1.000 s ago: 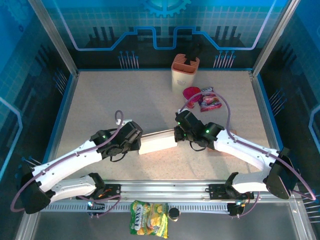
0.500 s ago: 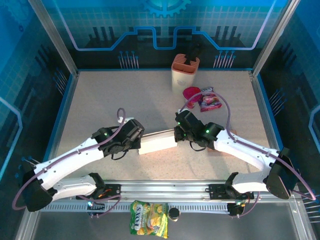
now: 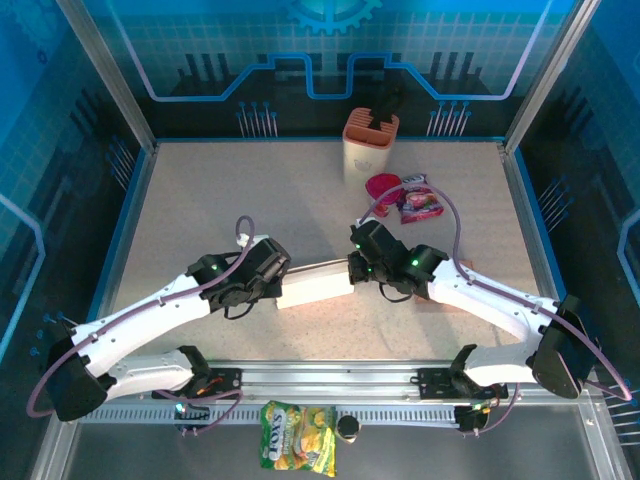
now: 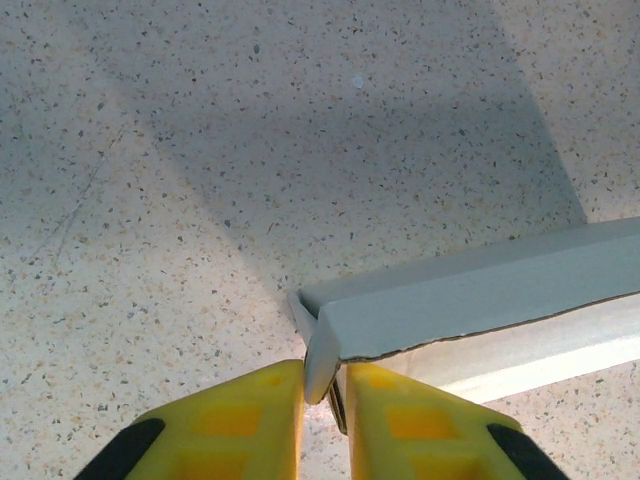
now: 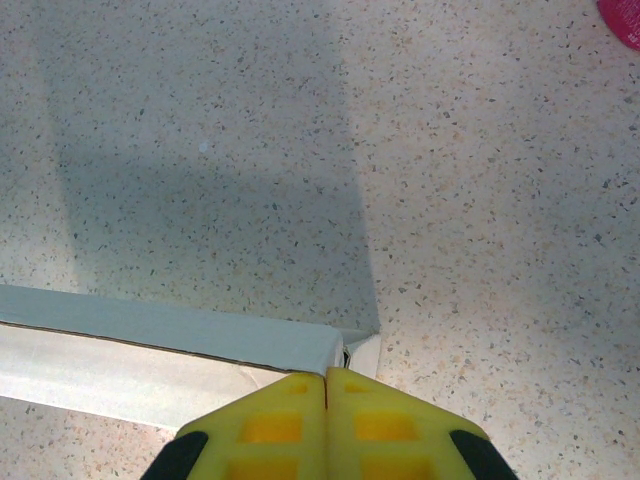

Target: Fold the paper box

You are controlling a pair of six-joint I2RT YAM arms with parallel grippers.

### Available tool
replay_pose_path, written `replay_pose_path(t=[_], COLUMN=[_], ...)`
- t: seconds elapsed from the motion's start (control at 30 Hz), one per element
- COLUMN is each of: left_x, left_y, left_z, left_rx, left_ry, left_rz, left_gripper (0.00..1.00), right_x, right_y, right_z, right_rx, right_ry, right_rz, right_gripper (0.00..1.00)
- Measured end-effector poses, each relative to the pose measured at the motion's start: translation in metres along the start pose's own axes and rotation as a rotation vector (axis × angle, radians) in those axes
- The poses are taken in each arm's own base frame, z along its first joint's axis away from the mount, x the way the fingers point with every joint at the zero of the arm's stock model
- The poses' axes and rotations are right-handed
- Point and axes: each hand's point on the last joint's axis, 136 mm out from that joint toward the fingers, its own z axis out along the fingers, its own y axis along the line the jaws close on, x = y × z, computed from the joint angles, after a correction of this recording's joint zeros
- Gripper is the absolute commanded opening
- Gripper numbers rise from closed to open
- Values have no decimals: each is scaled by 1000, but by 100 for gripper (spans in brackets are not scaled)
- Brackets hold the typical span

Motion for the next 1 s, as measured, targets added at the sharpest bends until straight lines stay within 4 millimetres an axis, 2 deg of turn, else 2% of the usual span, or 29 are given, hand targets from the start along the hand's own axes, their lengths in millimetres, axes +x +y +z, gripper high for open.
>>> replay_pose_path(t=[0.1,0.27,0.57,0.8,1.0], left_x=[-2,-6,-6,-7,-7], left_y=[-1,-3,-3,-3,-3], left_z=[-1,-4,-1,-1,-2], left_rx=[2,7,-6,-7,-7], left_ry=[-5,-17,-15,-17,-16], left_rz=[-1,13,21,19,13], left_gripper=[20,9,11,0,0], right_x=[0,0,0,0,0], right_y=[0,0,0,0,0], right_z=[0,0,0,0,0], right_rx=[0,0,0,0,-1], right_ry=[0,0,-1,-1,-1], right_rz=[0,0,0,0,0], right_gripper=[0,0,0,0,0])
